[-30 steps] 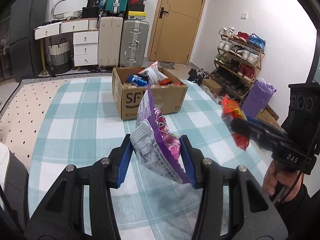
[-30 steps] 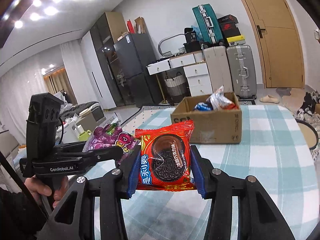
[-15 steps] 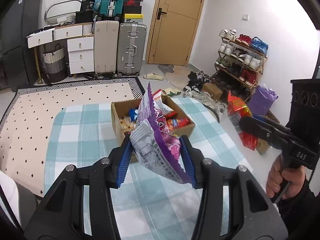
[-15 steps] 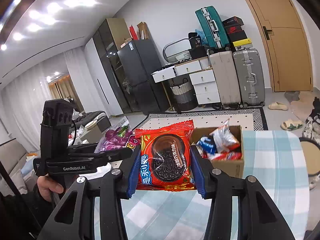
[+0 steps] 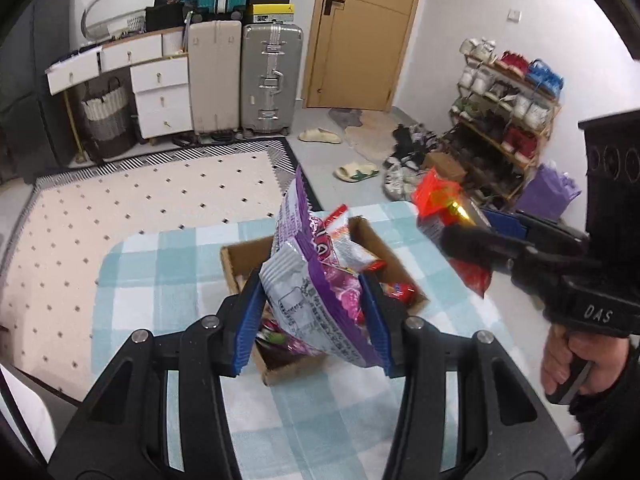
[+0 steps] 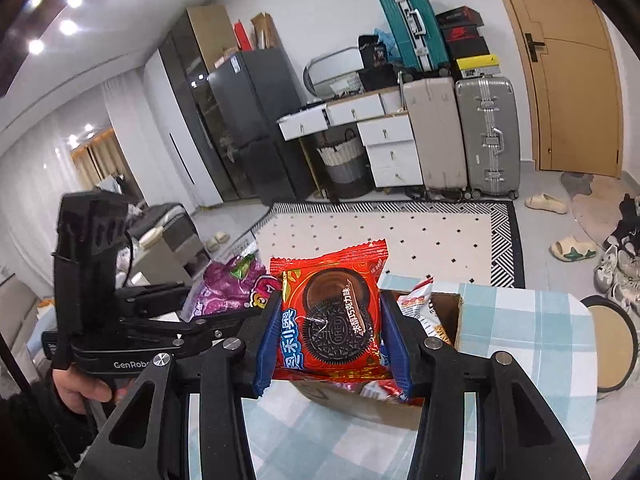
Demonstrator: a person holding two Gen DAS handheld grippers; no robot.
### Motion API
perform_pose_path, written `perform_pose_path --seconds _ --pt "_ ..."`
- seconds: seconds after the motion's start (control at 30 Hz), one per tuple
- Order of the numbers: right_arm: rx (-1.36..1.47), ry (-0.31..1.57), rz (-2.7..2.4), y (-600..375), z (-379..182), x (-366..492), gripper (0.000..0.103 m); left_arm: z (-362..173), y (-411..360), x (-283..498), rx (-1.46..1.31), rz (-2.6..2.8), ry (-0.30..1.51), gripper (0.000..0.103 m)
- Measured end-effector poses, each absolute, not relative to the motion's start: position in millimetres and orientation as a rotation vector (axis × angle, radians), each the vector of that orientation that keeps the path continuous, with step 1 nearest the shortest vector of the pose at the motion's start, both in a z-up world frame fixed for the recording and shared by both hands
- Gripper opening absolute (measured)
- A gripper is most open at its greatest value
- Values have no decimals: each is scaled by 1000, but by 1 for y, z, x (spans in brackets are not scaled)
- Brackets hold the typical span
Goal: Organize snacks
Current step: 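Lift and carry both held packs over the cardboard box, then open both grippers to drop the packs into the box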
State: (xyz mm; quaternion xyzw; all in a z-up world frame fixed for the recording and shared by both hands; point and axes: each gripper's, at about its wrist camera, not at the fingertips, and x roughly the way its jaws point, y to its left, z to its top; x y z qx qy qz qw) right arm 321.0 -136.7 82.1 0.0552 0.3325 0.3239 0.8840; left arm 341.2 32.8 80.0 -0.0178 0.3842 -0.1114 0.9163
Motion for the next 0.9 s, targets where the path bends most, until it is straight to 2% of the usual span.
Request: perform_pose_path --seconds 0.5,0.83,0.9 --pt "104 873 637 -126 -12 382 47 -1 16 405 -57 -247 905 45" --pt "85 914 636 -120 -40 391 47 -34 23 426 -80 -243 933 46" --pt "80 902 631 -119 -40 390 51 -36 25 427 -91 -238 929 46"
